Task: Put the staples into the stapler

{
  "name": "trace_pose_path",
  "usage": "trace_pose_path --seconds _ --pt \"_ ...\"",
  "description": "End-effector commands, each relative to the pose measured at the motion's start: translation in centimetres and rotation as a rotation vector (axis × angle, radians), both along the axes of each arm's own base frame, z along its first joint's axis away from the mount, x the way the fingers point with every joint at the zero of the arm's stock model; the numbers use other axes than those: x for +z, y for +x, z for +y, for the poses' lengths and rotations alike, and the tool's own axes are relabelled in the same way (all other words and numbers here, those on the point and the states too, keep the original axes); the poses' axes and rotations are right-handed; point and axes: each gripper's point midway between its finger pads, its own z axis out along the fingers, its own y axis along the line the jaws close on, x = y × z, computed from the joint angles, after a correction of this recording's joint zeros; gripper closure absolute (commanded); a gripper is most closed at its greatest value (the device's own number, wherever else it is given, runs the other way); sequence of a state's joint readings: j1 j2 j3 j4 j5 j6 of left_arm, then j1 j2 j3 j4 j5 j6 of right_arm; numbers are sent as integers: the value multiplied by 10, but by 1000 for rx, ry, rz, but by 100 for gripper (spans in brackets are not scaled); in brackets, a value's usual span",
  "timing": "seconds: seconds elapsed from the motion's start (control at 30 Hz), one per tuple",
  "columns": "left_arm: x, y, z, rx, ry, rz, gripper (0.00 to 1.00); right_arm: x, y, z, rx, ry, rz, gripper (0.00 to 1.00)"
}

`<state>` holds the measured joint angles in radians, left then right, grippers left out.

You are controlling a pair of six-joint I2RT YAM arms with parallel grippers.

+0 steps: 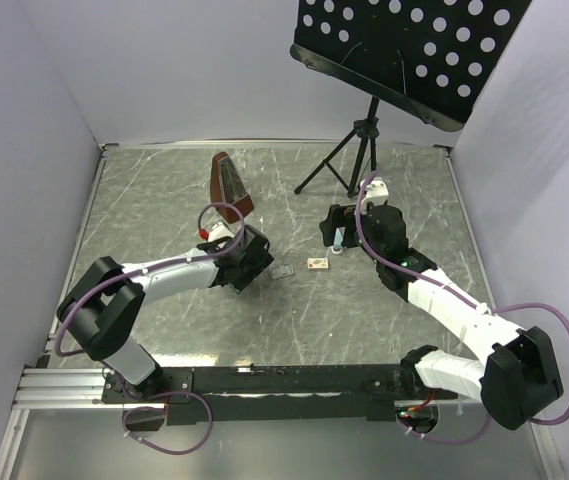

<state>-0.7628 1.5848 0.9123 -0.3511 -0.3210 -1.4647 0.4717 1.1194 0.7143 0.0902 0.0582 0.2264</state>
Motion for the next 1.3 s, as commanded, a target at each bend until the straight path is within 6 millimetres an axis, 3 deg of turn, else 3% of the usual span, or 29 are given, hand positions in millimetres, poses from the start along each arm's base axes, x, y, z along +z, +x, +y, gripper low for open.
trace_pose_path --seconds 0.0,0.2,0.27,0.4,0.43,0.5,0.53,0.6,0.7,0.73,0.8,0.97,1.27 --pt "38 9 -7 -55 -34 -113 18 14 5 8 23 23 -45 0" --pt "84 5 7 -249 85 -248 11 16 5 10 35 27 -47 0" --pt "104 5 9 -389 163 -332 9 16 4 11 47 24 -46 0" --pt "112 -1 7 -797 387 -432 1 17 4 11 51 23 -50 0" --pt "102 -4 10 -861 431 -398 1 17 3 11 50 27 -51 0" --pt "102 -1 10 -968 509 -394 0 16 3 11 47 27 -51 0" --pt "90 0 11 -1015 551 -357 1 17 3 11 47 27 -53 0" --pt "81 3 23 -1087 660 -295 1 17 3 9 42 28 -54 0" --pt "50 -1 37 -1209 765 -181 4 17 3 10 44 28 -56 1" --pt "39 -5 40 -1240 771 -145 10 17 3 10 44 29 -56 1" --pt "31 -9 44 -1326 801 -136 11 17 3 11 45 30 -57 1" --pt "41 -13 37 -1409 788 -267 12 14 3 12 49 30 -50 1" --pt "22 1 39 -1466 870 -248 20 12 4 12 49 34 -47 1"
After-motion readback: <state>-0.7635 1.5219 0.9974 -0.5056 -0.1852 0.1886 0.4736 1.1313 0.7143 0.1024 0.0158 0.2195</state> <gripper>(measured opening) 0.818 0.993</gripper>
